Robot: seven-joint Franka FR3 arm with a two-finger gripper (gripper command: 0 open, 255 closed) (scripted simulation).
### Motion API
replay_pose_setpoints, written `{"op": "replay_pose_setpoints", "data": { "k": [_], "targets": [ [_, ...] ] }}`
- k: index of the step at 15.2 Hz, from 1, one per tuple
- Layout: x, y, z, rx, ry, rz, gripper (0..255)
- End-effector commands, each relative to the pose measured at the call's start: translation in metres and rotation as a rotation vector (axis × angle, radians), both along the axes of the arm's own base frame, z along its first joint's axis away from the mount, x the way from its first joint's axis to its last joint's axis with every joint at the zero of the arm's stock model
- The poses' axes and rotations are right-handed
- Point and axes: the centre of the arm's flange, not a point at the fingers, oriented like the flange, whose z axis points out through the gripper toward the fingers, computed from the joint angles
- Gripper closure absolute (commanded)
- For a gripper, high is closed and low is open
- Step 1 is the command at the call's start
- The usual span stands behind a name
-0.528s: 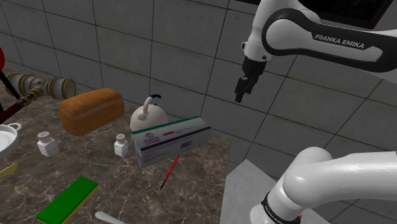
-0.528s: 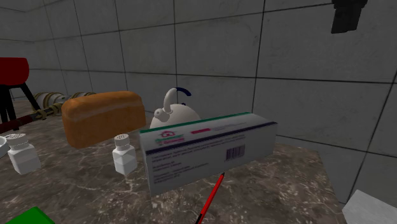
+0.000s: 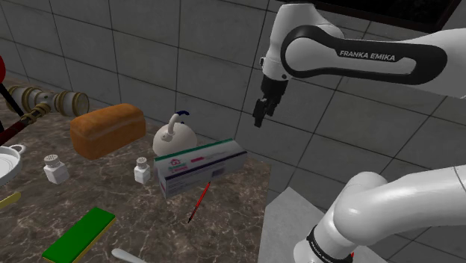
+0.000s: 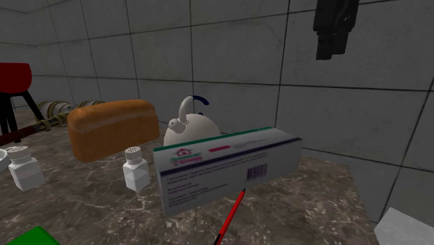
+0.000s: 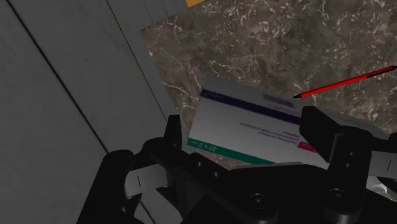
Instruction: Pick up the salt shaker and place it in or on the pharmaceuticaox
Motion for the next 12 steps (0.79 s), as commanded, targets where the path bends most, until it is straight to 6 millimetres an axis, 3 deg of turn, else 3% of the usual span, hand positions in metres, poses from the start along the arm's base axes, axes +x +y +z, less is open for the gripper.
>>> {"op": "replay_pose_setpoints", "data": {
  "k": [1,12],
  "targets": [
    [0.015,0.019,-0.014,0.004,-0.005,0.020,0],
    [0.084,0.121,-0.080,0.024,-0.023,0.128,0]
  ]
}}
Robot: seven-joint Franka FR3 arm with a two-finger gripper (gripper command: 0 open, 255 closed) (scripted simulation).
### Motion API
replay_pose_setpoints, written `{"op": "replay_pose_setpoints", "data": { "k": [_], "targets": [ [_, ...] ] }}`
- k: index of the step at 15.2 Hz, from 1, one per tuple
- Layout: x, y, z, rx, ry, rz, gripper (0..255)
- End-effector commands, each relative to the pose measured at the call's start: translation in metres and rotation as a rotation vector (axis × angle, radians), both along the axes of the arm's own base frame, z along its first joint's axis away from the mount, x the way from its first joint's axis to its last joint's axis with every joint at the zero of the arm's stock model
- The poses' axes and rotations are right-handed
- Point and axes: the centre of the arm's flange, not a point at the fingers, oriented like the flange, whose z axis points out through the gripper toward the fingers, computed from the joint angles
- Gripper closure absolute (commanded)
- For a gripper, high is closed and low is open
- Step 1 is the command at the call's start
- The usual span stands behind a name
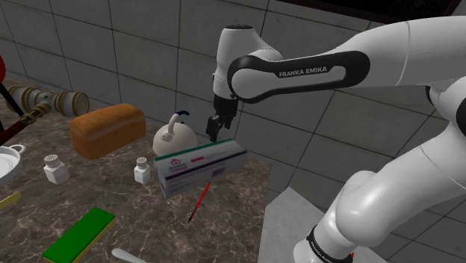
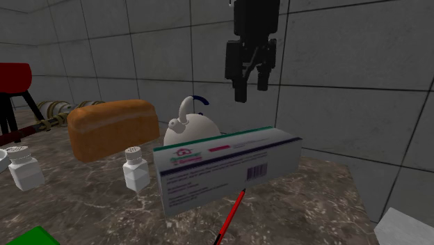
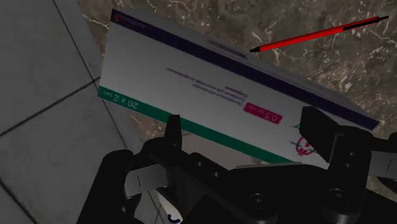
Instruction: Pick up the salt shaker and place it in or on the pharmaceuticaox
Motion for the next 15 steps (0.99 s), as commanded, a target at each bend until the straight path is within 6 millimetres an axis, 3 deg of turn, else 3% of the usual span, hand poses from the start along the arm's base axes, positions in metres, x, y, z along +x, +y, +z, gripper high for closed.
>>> {"op": "replay_pose_setpoints", "data": {
  "k": [1,15],
  "targets": [
    [0.011,0.020,-0.011,0.005,-0.004,0.020,0],
    [0.083,0.162,-0.090,0.029,-0.028,0.158,0]
  ]
}}
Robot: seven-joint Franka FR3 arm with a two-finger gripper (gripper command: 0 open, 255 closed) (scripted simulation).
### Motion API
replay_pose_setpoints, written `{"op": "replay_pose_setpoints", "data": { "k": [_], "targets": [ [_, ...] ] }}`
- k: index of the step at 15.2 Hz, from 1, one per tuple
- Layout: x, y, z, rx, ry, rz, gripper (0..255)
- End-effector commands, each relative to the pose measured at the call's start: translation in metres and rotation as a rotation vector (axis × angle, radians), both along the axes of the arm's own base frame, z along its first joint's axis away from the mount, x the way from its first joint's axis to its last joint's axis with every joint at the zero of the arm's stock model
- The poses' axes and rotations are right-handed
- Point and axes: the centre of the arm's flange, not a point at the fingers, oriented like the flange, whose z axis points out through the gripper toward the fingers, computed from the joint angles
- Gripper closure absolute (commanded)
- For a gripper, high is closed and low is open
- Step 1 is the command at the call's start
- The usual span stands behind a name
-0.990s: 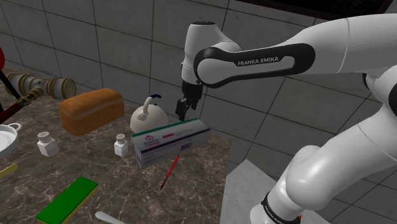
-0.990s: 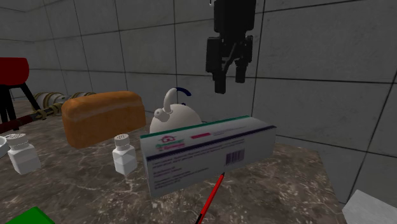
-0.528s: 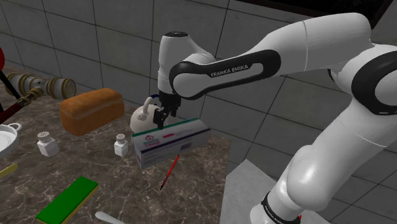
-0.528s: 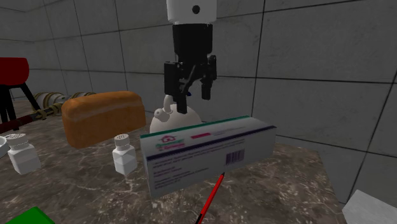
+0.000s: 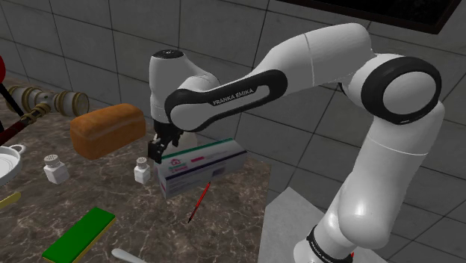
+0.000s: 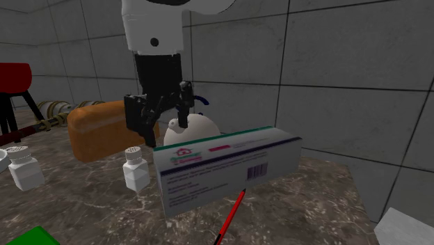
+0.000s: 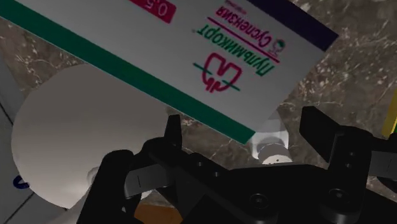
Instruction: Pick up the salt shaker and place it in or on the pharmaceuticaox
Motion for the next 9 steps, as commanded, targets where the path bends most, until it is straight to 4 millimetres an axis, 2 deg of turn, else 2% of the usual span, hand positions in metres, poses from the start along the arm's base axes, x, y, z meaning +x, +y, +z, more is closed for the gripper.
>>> {"op": "replay_pose_setpoints", "data": {
  "k": [1,4,5,9],
  "targets": [
    [0.011,0.024,-0.012,0.004,-0.004,0.020,0],
    [0.024,0.056,-0.028,0.010,-0.009,0.049,0],
    [0.026,0.061,-0.030,0.010,-0.010,0.054,0],
    [0.028,0.060,-0.051,0.010,-0.010,0.054,0]
  ]
}}
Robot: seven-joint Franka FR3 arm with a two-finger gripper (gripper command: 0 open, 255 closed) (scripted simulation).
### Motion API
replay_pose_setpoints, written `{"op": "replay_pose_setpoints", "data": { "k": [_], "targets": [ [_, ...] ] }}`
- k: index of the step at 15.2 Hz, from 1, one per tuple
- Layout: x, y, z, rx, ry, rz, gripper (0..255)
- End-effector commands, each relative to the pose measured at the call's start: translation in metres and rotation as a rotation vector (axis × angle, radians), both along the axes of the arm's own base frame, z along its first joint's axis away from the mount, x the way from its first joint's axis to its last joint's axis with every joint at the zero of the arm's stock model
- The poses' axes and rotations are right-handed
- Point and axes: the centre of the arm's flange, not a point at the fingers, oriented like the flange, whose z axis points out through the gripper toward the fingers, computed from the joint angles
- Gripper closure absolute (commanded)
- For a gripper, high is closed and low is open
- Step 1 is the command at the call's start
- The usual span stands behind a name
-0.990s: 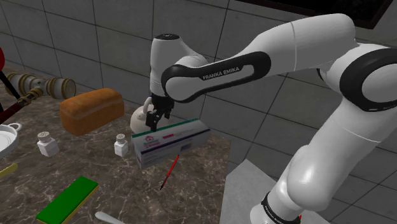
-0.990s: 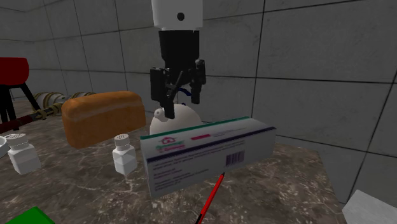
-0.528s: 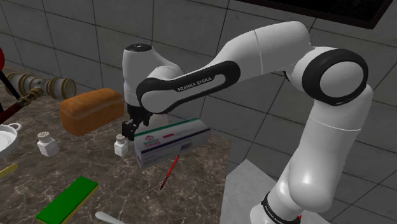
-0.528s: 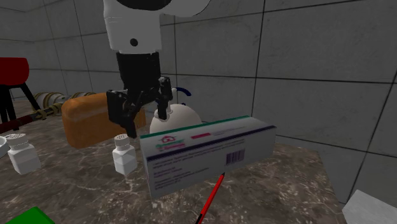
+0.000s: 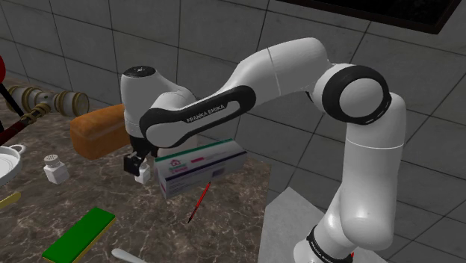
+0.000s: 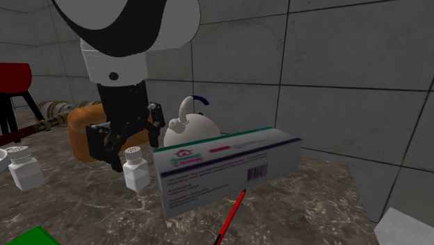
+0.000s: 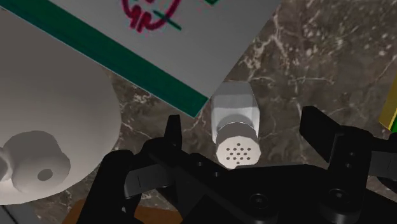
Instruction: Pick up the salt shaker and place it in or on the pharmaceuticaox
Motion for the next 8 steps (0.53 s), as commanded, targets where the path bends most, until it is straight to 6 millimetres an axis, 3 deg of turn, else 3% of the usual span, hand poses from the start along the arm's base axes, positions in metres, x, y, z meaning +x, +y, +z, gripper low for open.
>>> {"op": "replay_pose_setpoints", "data": {
  "k": [1,4,8],
  "targets": [
    [0.002,0.000,-0.010,0.000,0.000,0.000,0],
    [0.003,0.000,-0.024,0.000,0.000,0.000,0],
    [0.003,0.000,-0.024,0.000,0.000,0.000,0]
  ]
}}
